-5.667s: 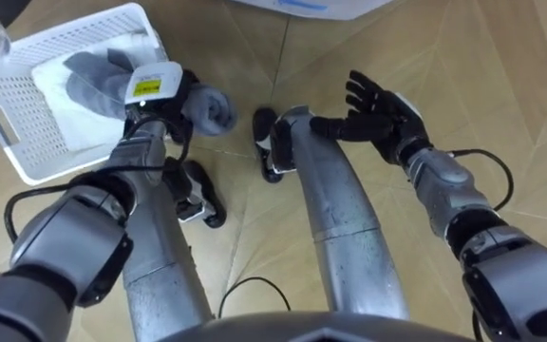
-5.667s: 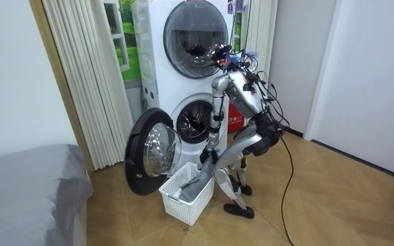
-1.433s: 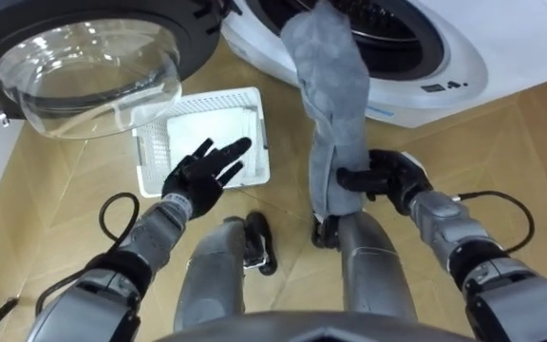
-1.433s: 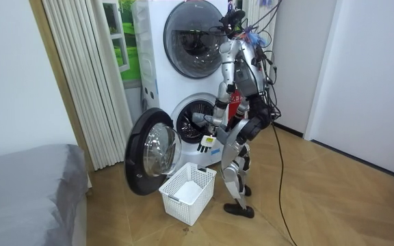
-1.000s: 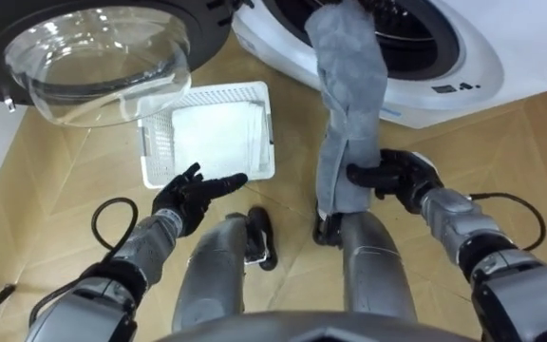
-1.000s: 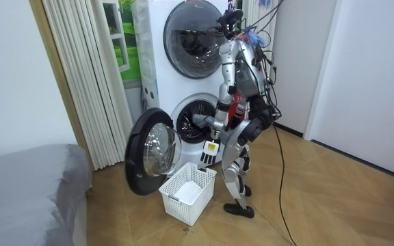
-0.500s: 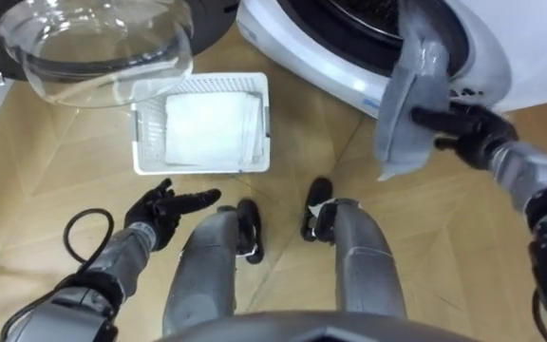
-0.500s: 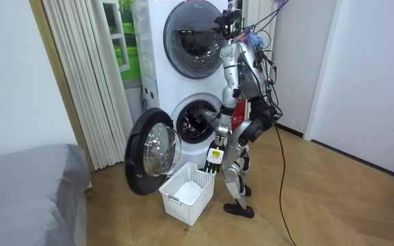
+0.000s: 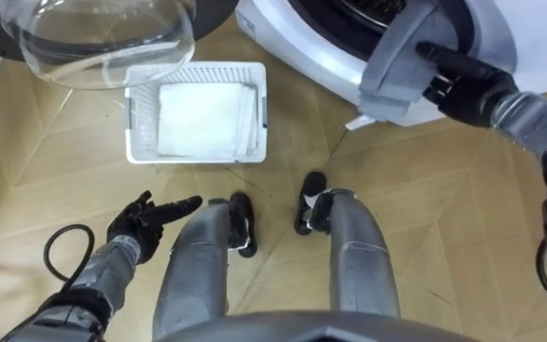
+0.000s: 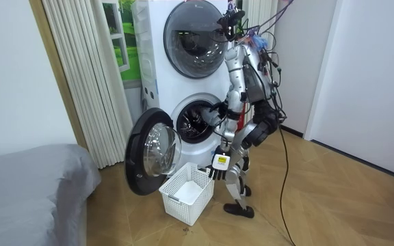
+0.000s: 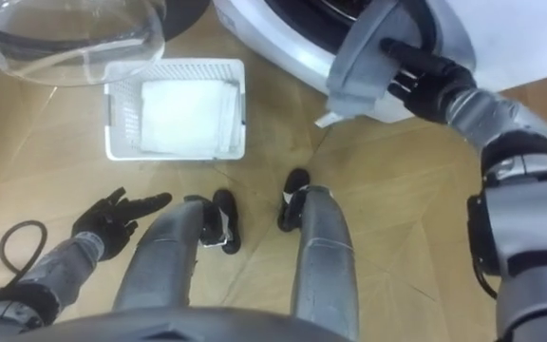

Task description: Put towel into washing machine

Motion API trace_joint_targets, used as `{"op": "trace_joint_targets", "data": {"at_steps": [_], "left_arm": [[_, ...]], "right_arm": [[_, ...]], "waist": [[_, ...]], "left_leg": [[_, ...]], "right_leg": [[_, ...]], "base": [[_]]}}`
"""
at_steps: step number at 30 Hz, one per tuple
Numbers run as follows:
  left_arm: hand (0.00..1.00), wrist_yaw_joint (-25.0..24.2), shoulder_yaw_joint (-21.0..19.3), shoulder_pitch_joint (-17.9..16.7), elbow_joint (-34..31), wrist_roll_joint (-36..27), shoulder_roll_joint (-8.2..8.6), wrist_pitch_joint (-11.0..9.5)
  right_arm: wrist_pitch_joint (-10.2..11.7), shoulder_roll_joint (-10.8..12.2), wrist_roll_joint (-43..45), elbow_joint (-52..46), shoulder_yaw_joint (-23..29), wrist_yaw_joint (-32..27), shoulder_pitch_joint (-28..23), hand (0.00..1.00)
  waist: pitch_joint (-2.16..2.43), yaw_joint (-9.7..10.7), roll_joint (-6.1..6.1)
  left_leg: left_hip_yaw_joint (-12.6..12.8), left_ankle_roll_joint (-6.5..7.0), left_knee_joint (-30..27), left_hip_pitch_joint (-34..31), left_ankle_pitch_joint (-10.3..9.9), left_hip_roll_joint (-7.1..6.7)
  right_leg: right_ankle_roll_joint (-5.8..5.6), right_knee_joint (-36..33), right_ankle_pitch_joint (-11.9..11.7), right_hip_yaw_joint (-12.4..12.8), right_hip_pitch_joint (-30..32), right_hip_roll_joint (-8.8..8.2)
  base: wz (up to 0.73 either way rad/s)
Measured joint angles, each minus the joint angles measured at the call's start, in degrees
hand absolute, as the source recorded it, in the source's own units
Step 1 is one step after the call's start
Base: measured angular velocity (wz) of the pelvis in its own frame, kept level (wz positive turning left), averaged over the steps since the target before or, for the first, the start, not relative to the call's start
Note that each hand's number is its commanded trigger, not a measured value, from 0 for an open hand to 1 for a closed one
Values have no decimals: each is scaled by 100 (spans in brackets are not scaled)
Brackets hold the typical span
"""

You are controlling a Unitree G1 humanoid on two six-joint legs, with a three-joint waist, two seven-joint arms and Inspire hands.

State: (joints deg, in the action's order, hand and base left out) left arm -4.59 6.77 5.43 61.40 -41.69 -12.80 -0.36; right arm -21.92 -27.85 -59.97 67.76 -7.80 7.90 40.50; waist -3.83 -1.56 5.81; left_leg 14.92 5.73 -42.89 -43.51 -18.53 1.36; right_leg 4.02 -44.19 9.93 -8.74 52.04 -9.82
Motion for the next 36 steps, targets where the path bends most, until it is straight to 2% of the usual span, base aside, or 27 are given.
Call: {"op": "trace_joint_targets", "data": {"at_steps": [1, 2, 3, 4, 5, 9, 15, 19, 21, 25, 29, 36], "left_arm": [[0, 65, 1, -5, -44, 5, 10, 2], [0, 134, -1, -9, -91, 9, 20, 3], [0, 173, -6, -12, -125, 20, 29, 5], [0, 234, -31, -17, -183, 39, 48, 5], [0, 310, -34, -14, -206, 92, 86, 5], [0, 532, -18, -20, -216, 138, 237, 27], [0, 832, 1, -93, -479, 147, 447, 155], [0, 1020, -20, -95, -551, 479, 566, 190], [0, 1065, -19, -101, -551, 525, 610, 235], [0, 1063, -27, -122, -551, 533, 648, 249], [0, 1058, -251, -153, -544, 636, 718, 248], [0, 1053, -337, -144, -511, 905, 759, 290]], "right_arm": [[-1, 0, -123, 0, 5, -92, 4, 97], [-4, 0, -221, -1, 20, -183, 7, 80], [-7, 0, -308, -4, 34, -232, 8, 55], [-45, 0, -420, -50, 122, -337, 9, 11], [-86, 1, -638, -100, 228, -452, 16, 0], [-87, 1, -1346, -100, 324, -772, 15, 0], [-89, 4, -2197, -291, 648, -1302, 16, 0], [-89, 23, -2494, -346, 1058, -1792, 18, 0], [-88, 23, -2488, -355, 1148, -2001, 68, 0], [-87, 23, -2489, -358, 1197, -2309, 189, 0], [-87, 31, -2488, -359, 1334, -2561, 234, 0], [-80, 30, -2396, -359, 1381, -2656, 274, 0]], "waist": [[0, 1, 0], [1, -10, -3], [1, -17, -3], [2, -21, -4], [2, -34, -17], [9, -47, -70], [48, -86, -155], [109, -152, -272], [132, -118, -334], [123, -83, -435], [124, -101, -485], [123, -104, -585]], "left_leg": [[0, 15, -25, -12, -5, -10], [1, 34, -67, -27, -18, -13], [2, 38, -78, -35, -20, -19], [20, 56, -97, -57, -27, -37], [41, 75, -126, -84, -35, -47], [51, 110, -163, -90, -49, -81], [88, 170, -194, -126, -60, -139], [82, 189, -199, -124, -49, -176], [78, 203, -235, -123, -52, -211], [79, 228, -301, -109, -59, -218], [74, 236, -306, -73, -62, -217], [80, 256, -297, -52, -62, -217]], "right_leg": [[-12, -27, 5, 2, 13, -16], [-25, -69, 14, 15, 29, -24], [-30, -82, 16, 23, 37, -29], [-46, -123, 25, 48, 78, -52], [-53, -156, 27, 68, 123, -71], [-103, -205, 49, 77, 133, -118], [-145, -286, 79, 72, 197, -212], [-162, -326, 102, 7, 190, -282], [-199, -401, 162, -28, 191, -337], [-233, -449, 179, -42, 158, -361], [-243, -437, 173, -55, 107, -363], [-267, -406, 161, -59, 72, -362]], "base": [[4], [0], [0], [0], [0], [3], [1], [8], [14], [4], [0], [-1]]}}
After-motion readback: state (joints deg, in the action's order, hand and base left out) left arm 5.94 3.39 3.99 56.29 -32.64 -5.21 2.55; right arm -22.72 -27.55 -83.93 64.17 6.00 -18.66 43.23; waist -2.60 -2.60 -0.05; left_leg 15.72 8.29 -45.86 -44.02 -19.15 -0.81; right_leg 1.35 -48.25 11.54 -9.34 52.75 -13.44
